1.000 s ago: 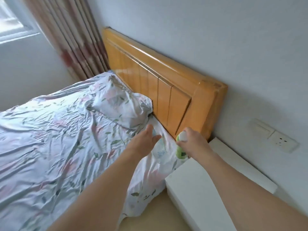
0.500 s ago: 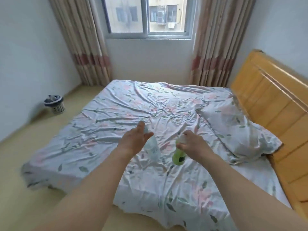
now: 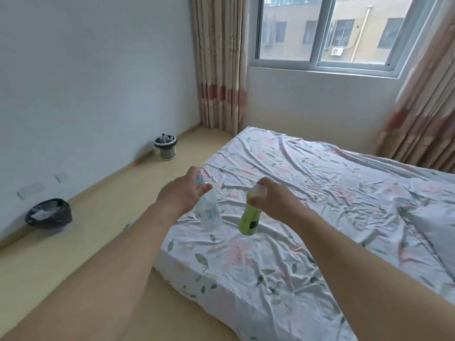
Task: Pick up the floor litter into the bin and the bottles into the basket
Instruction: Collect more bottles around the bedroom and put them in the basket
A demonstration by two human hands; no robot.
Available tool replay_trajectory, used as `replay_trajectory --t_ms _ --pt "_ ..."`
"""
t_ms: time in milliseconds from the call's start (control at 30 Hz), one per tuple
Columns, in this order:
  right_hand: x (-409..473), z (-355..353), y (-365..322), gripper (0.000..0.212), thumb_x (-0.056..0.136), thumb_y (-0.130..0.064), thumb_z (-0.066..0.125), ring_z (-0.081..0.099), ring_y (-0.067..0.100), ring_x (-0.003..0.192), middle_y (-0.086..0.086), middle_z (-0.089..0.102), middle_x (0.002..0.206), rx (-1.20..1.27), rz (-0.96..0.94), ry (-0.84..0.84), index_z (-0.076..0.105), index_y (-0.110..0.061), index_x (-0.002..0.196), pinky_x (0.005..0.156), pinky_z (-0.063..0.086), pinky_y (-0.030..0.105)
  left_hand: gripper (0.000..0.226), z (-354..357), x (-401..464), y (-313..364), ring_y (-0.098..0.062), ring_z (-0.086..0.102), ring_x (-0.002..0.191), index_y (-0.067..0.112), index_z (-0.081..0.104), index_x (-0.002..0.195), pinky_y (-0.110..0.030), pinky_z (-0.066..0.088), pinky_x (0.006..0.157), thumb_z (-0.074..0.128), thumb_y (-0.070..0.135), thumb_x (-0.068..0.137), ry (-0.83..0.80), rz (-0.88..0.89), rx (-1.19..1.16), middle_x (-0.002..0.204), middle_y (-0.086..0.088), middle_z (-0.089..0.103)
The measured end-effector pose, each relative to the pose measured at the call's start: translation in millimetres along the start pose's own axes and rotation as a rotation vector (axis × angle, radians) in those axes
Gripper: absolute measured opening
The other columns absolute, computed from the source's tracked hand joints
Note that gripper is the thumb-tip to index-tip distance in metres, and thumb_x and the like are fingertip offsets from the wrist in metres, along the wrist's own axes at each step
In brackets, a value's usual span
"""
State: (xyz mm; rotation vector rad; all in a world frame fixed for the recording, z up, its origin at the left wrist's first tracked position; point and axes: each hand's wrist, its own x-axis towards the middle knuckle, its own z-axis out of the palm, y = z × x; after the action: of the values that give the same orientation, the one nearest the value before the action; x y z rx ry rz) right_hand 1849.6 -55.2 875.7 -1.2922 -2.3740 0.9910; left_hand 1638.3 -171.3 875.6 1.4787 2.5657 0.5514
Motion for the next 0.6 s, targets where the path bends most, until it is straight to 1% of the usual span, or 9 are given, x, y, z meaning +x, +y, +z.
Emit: replay_trajectory --t_ms 67,167,233,300,367,433,500,533,600 --pt "32 19 -20 0.043 0.082 -0.035 0.066 0.057 0.021 0.089 0.001 0.056 0.106 -0.028 -0.025 -0.012 0.049 -0.028 0.12 0.071 0.051 0.034 0.046 -8 26 -25 -0.032 0.061 0.094 0.02 0.038 0.122 -0.04 0.049 0.079 0.046 0.057 0.095 -0.004 -0.02 -0.006 0.11 -0.009 0.064" --pt "87 46 -47 0.045 0.08 -0.036 0.068 0.058 0.024 0.09 0.003 0.056 0.108 -0.025 -0.049 -0.032 0.049 -0.028 0.12 0.075 0.055 0.039 0.046 -17 71 -61 -0.031 0.06 0.091 0.02 0.039 0.118 -0.039 0.049 0.077 0.045 0.059 0.094 -0.002 -0.028 0.002 0.107 -0.009 0.064" --pt "123 62 -62 0.047 0.081 -0.035 0.068 0.058 0.023 0.092 0.003 0.055 0.108 -0.01 -0.058 -0.043 0.048 -0.028 0.123 0.071 0.053 0.036 0.048 -23 102 -84 -0.031 0.061 0.095 0.02 0.039 0.121 -0.04 0.049 0.079 0.045 0.059 0.094 0.003 -0.027 0.03 0.111 -0.009 0.064" --pt "161 76 -78 0.047 0.082 -0.033 0.067 0.056 0.021 0.091 0.002 0.054 0.108 0.006 -0.065 -0.049 0.049 -0.026 0.124 0.062 0.046 0.029 0.05 -31 135 -108 -0.03 0.061 0.098 0.02 0.038 0.124 -0.041 0.05 0.082 0.044 0.06 0.094 0.0 -0.03 0.043 0.116 -0.008 0.064" --pt "202 89 -97 0.046 0.081 -0.033 0.067 0.056 0.021 0.088 0.003 0.055 0.108 0.02 -0.057 -0.061 0.049 -0.025 0.123 0.06 0.047 0.028 0.053 -46 170 -132 -0.03 0.061 0.102 0.02 0.037 0.128 -0.041 0.05 0.083 0.043 0.06 0.094 -0.02 -0.039 0.071 0.122 -0.008 0.063" --pt "239 104 -120 0.047 0.08 -0.034 0.067 0.058 0.023 0.088 0.005 0.056 0.11 -0.011 -0.064 -0.063 0.049 -0.026 0.123 0.069 0.053 0.035 0.053 -62 198 -157 -0.029 0.061 0.105 0.021 0.036 0.131 -0.037 0.048 0.08 0.043 0.059 0.095 -0.022 -0.041 0.113 0.126 -0.007 0.061" --pt "277 126 -149 0.049 0.08 -0.034 0.068 0.059 0.025 0.092 0.006 0.057 0.11 -0.037 -0.099 -0.067 0.049 -0.024 0.124 0.078 0.054 0.039 0.051 -78 223 -187 -0.03 0.06 0.105 0.021 0.037 0.131 -0.036 0.046 0.078 0.044 0.058 0.095 0.018 -0.06 0.102 0.126 -0.006 0.06" --pt "294 139 -165 0.048 0.081 -0.033 0.068 0.058 0.025 0.094 0.006 0.057 0.11 -0.039 -0.118 -0.074 0.049 -0.022 0.124 0.08 0.054 0.039 0.05 -85 233 -205 -0.03 0.06 0.105 0.021 0.038 0.13 -0.035 0.045 0.077 0.044 0.057 0.095 0.032 -0.077 0.084 0.126 -0.006 0.06" --pt "321 167 -197 0.048 0.082 -0.032 0.068 0.055 0.024 0.093 0.005 0.055 0.107 -0.038 -0.151 -0.108 0.049 -0.02 0.124 0.078 0.051 0.036 0.051 -96 247 -243 -0.03 0.059 0.105 0.021 0.037 0.133 -0.034 0.042 0.074 0.044 0.056 0.096 0.025 -0.114 0.068 0.127 -0.005 0.059"
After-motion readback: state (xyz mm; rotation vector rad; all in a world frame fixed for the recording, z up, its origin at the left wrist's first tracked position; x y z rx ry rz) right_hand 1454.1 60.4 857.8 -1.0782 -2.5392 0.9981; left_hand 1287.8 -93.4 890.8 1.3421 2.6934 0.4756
